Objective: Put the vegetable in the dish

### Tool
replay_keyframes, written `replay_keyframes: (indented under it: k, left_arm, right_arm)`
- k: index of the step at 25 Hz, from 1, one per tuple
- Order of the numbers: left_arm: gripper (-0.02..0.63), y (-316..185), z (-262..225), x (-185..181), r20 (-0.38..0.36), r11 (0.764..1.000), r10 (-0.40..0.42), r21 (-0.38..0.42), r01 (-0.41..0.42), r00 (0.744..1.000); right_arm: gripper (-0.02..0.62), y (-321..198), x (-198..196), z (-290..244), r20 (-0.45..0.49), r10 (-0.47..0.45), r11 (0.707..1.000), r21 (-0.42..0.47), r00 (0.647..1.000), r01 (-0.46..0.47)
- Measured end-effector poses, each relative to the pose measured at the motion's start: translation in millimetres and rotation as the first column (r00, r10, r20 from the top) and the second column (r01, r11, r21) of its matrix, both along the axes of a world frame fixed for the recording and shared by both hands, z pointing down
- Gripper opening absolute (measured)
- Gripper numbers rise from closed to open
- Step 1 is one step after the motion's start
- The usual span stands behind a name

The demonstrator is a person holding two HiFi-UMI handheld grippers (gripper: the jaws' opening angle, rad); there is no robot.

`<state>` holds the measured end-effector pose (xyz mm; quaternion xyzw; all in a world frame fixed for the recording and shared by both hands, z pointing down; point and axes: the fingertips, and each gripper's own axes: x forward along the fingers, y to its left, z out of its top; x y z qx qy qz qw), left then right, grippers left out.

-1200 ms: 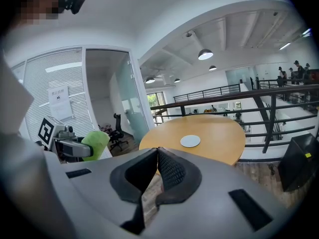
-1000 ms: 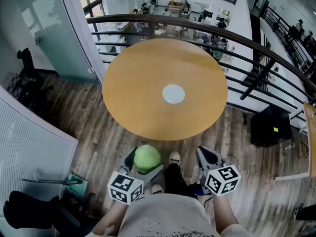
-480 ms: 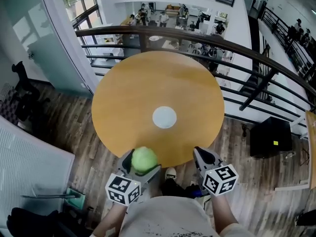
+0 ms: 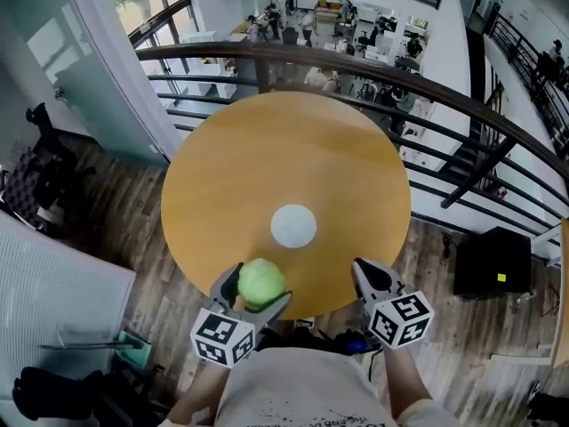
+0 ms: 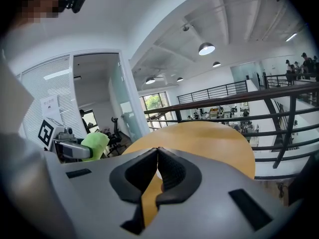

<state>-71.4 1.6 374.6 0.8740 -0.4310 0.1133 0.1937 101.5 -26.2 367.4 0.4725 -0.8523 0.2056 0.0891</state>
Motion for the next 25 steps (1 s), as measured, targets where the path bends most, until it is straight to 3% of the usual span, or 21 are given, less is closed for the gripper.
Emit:
replay_keyframes:
  k: [25]
  left_arm:
    - [0.488, -78.5, 15.7, 2.5, 0.051, 0.991, 0.126, -0.061, -0.123, 0.991]
  right_arm:
    - [0.025, -56.4, -13.8, 19.9, -0.011, 0.074, 0.995, -0.071, 0.997, -0.075]
